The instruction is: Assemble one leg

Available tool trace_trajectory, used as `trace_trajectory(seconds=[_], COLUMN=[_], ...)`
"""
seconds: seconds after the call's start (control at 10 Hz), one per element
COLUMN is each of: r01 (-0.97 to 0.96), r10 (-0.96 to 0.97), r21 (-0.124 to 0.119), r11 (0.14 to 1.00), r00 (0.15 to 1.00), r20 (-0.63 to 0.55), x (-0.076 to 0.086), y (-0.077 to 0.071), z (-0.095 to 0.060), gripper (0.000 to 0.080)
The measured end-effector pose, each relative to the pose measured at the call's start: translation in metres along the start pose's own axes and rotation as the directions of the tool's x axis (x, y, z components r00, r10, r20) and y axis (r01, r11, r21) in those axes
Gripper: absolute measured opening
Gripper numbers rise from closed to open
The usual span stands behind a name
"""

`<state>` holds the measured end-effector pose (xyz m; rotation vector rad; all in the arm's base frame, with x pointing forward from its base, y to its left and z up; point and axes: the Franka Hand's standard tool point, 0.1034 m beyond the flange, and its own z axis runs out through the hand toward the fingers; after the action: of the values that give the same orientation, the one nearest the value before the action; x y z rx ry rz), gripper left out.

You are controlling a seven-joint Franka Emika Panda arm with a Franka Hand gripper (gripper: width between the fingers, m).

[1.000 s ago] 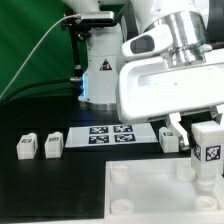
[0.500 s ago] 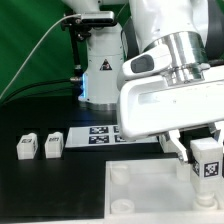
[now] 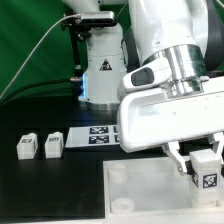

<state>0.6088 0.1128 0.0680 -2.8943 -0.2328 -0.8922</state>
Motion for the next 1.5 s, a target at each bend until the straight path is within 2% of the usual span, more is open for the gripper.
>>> trace_trajectory(seconds=[0.4,0.5,0.6,0.7,0.8,1.4,1.5], r01=[-0.018,-0.019,-0.019,-0.019,-0.019,-0.019,-0.019], r10=[0.019,0.019,0.019,0.019,0.019,0.020,0.019], r21=[-0.003,-0.003,-0.003,-0.003,-0.003,-0.001,0.002], r11=[1.000,1.000,1.000,1.000,1.000,1.000,1.000], r00=[1.000,1.000,1.000,1.000,1.000,0.999,0.998], r20=[0.025,0.025,0.025,0.025,0.025,0.036,0.064], x=[-0.003,-0.003,-0.003,-0.003,-0.003,-0.003,0.008], y=[0.000,0.000,0.000,0.000,0.000,0.000,0.001], z=[0.001,0.001,0.001,0.001,0.001,0.001,-0.005], gripper=[0.0292,0.0481,0.0481,0.0613,0.0643,0.0649,0.0649])
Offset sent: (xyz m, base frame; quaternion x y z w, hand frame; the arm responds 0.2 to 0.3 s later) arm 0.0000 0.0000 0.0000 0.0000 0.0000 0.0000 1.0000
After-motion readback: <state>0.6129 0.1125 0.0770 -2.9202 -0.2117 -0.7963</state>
